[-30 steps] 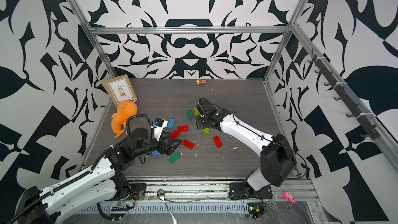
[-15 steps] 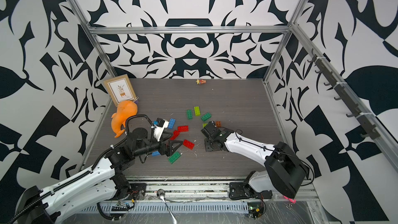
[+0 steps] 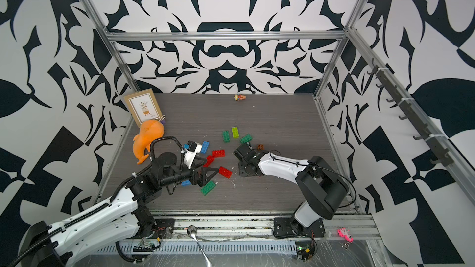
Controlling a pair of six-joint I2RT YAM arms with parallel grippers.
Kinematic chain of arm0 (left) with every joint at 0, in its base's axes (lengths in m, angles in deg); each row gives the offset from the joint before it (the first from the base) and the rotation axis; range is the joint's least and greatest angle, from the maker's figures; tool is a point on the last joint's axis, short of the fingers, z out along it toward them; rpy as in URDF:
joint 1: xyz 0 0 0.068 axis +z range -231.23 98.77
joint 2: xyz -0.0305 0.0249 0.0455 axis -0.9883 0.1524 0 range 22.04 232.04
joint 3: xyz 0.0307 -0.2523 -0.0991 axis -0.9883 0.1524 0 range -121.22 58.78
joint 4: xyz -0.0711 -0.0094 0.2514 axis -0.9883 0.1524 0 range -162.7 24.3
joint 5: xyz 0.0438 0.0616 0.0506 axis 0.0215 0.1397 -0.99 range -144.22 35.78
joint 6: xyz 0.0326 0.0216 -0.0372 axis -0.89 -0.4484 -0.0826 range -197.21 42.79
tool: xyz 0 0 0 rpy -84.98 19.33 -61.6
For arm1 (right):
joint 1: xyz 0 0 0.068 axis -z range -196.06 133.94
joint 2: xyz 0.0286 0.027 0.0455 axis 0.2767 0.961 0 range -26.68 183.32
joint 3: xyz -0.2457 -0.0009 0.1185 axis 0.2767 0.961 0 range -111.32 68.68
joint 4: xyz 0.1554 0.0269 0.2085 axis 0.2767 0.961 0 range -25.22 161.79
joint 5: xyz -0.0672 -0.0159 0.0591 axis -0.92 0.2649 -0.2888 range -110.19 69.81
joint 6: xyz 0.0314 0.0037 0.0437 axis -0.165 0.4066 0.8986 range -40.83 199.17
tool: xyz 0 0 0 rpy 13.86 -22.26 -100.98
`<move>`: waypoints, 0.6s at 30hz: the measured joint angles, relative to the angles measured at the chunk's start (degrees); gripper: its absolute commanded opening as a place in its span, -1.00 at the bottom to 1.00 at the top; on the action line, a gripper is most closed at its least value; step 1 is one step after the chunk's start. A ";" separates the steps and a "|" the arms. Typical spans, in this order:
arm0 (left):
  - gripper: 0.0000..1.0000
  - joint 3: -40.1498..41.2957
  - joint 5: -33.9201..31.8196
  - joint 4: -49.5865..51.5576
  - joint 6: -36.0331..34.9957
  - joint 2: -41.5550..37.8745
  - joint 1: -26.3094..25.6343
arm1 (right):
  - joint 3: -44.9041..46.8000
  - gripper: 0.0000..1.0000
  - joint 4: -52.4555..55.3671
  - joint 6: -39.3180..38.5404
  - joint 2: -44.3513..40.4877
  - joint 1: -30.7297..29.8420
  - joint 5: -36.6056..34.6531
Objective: Assemble a small pinwheel with lego
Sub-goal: Assemble the lego brick at the center of the board.
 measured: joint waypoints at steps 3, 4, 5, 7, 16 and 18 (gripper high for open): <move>0.99 0.00 0.28 0.00 0.00 0.00 0.00 | -0.70 -0.59 0.04 0.00 0.70 0.24 -0.44; 0.98 0.00 0.46 0.00 0.00 0.00 0.00 | -0.90 -0.58 0.07 0.00 0.87 0.39 -0.57; 0.98 0.00 0.63 0.00 0.00 0.00 0.00 | -1.05 -0.57 0.07 -0.02 1.05 0.50 -0.61; 0.98 0.00 1.01 0.00 0.02 0.00 0.00 | -1.60 -0.56 0.33 -0.02 1.53 0.63 -0.79; 0.98 0.00 1.38 0.00 0.02 -0.02 0.00 | -3.37 -0.46 1.25 -0.09 3.15 1.38 -1.22; 0.98 0.00 1.38 -0.02 0.02 -0.02 0.00 | -3.43 -0.43 1.31 -0.11 3.17 1.62 -1.25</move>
